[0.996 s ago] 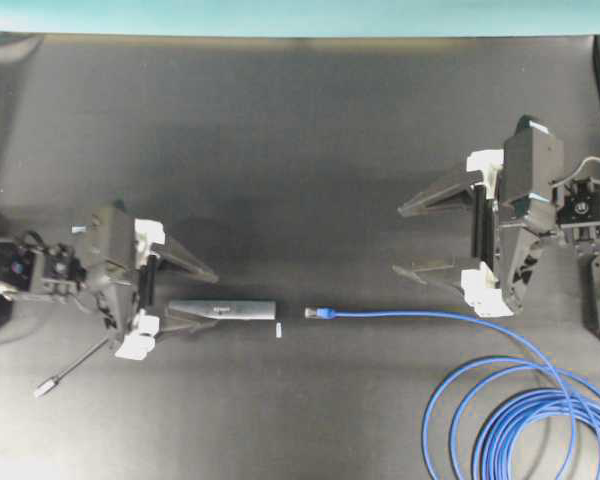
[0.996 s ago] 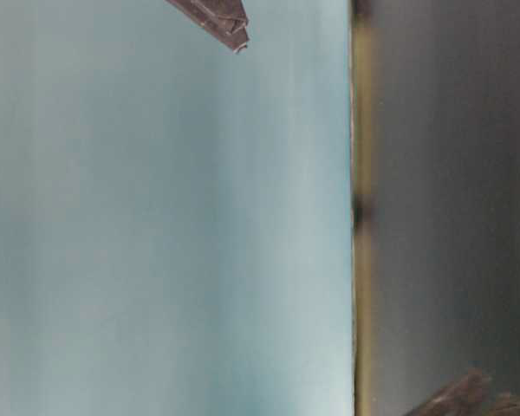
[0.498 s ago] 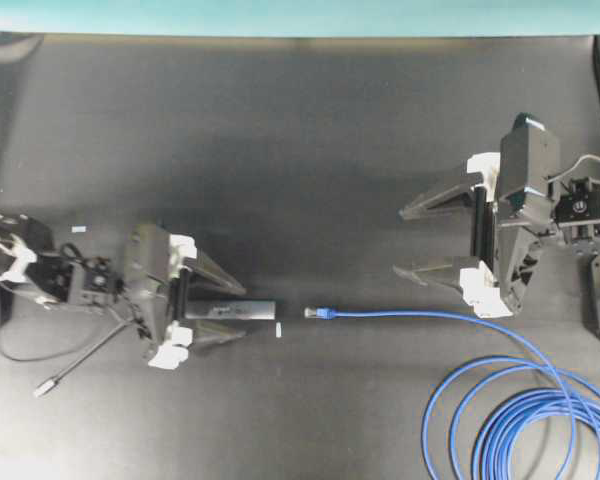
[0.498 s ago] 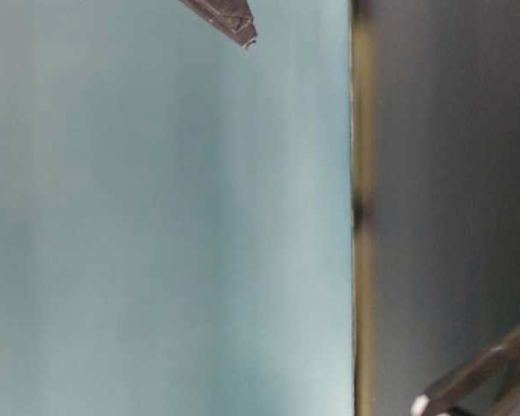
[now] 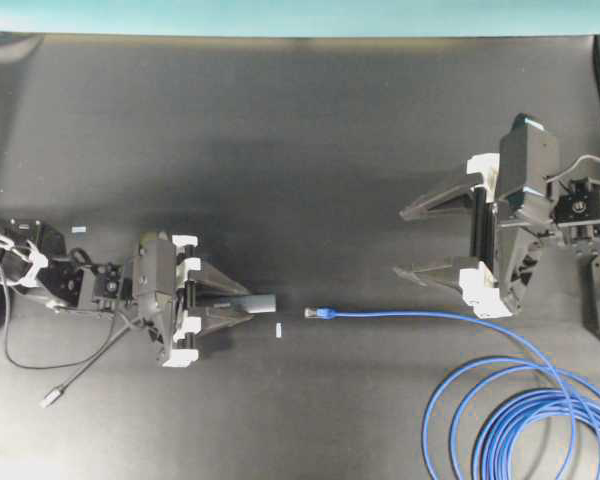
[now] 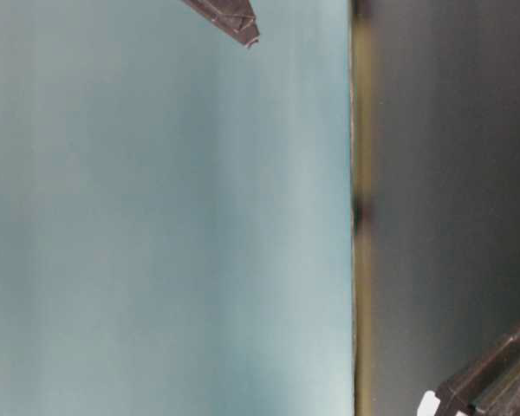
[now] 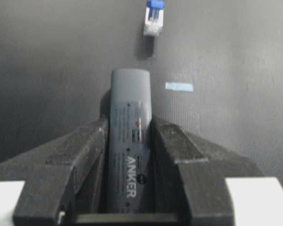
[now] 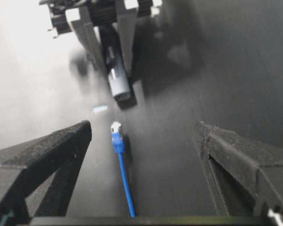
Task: Insert the LAN cable into the hub.
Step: 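Grasp the grey hub with the left gripper and the blue plug with the right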
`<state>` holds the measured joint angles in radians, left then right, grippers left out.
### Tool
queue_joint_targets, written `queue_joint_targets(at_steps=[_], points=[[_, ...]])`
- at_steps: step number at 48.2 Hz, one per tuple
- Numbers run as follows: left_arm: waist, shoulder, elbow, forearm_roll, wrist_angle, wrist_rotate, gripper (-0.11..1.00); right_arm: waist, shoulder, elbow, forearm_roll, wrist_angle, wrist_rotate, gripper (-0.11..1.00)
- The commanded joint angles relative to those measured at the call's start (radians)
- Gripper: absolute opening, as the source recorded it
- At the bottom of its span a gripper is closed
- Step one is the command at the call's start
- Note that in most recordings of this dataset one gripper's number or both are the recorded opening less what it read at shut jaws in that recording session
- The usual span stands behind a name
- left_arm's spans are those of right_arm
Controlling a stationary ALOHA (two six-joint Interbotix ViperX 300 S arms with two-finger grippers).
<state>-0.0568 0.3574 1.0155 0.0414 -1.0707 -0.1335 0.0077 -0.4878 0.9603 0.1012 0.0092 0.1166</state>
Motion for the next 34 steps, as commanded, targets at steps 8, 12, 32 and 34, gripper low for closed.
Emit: queue_joint_targets(at_steps=[8, 12, 32, 34], points=[[0.017, -0.178, -0.058, 0.003, 0.318, 0.017, 0.28, 0.057, 0.12, -0.002, 0.002, -0.061, 0.005, 0.84], [0.02, -0.255, -0.077, 0.003, 0.457, 0.025, 0.28, 0.078, 0.19, -0.005, 0.002, -0.11, 0.005, 0.84], [0.032, -0.459, -0.155, 0.003, 0.83, 0.028, 0.28, 0.123, 0.476, -0.066, 0.003, -0.31, 0.002, 0.84], [0.031, -0.46, -0.166, 0.003, 0.865, 0.026, 0.28, 0.127, 0.5, -0.074, 0.002, -0.314, 0.002, 0.84]])
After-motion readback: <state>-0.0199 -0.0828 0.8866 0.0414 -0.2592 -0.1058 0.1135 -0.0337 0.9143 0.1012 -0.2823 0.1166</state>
